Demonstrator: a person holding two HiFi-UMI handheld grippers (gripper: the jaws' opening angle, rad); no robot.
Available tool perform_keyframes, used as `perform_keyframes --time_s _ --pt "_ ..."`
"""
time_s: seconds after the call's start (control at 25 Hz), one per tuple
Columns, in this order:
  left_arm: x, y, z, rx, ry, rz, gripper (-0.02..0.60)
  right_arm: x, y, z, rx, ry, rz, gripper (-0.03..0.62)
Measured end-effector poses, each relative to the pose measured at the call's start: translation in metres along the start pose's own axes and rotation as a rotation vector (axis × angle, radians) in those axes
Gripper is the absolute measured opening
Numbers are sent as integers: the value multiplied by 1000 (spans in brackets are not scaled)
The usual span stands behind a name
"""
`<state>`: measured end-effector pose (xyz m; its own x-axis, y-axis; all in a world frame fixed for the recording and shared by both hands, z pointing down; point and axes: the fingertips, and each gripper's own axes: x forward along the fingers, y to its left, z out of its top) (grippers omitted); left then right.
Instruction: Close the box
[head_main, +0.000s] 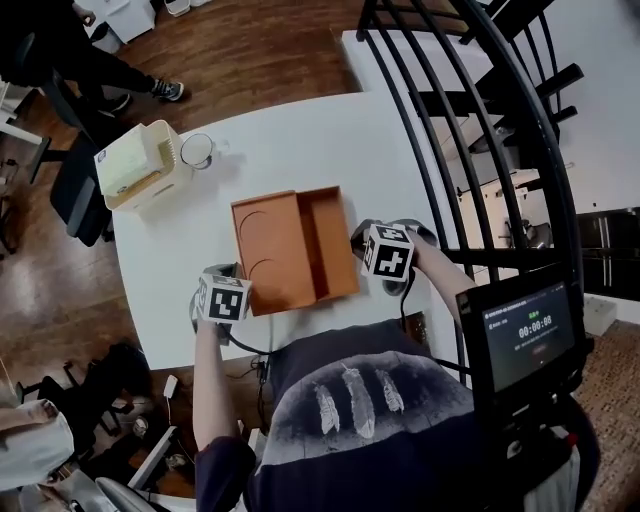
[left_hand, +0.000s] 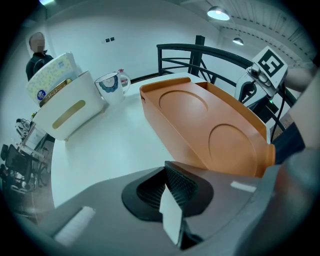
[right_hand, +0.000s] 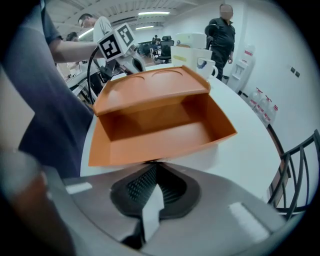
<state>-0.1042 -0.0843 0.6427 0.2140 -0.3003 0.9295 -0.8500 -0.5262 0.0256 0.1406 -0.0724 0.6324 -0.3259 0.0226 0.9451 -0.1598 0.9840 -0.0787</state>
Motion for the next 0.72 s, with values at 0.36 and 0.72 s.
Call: perform_keyframes --time_s 0.36,0.72 --pt "13 11 -2 3 -7 -9 15 13 -7 28 3 -60 -20 5" --pt "12 11 -1 -1 -9 -12 15 13 -5 39 -28 -66 -17 3"
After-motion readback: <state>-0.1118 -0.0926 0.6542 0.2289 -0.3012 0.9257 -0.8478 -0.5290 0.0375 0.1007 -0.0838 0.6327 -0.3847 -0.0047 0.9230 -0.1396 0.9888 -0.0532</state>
